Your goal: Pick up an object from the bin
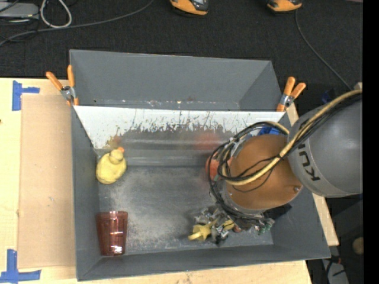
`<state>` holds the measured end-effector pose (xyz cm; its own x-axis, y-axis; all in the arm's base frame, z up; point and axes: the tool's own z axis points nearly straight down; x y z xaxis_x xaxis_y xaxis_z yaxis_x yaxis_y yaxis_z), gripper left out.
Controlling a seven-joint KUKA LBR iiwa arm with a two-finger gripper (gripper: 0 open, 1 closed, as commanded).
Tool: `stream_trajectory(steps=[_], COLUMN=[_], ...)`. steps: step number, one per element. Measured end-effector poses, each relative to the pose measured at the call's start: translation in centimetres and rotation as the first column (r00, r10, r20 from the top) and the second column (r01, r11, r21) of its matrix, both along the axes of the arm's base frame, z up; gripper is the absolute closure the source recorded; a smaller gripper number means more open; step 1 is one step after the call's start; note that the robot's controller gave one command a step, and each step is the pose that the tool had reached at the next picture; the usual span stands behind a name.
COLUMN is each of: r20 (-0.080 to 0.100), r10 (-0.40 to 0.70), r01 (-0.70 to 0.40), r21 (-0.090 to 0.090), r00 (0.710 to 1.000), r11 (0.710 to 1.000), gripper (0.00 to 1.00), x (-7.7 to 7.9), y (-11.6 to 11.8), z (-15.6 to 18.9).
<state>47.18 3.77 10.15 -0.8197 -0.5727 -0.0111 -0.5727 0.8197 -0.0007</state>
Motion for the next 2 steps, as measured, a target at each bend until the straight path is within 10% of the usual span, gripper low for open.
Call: stream_trajectory(steps=[2], r20=[0.003], r10=[-0.003], r01=[0.003], r21=[0.001], r00=[1.000], r11=[1.000], gripper=[1.00], x=[0.1], y=[0.1], z=[3.8])
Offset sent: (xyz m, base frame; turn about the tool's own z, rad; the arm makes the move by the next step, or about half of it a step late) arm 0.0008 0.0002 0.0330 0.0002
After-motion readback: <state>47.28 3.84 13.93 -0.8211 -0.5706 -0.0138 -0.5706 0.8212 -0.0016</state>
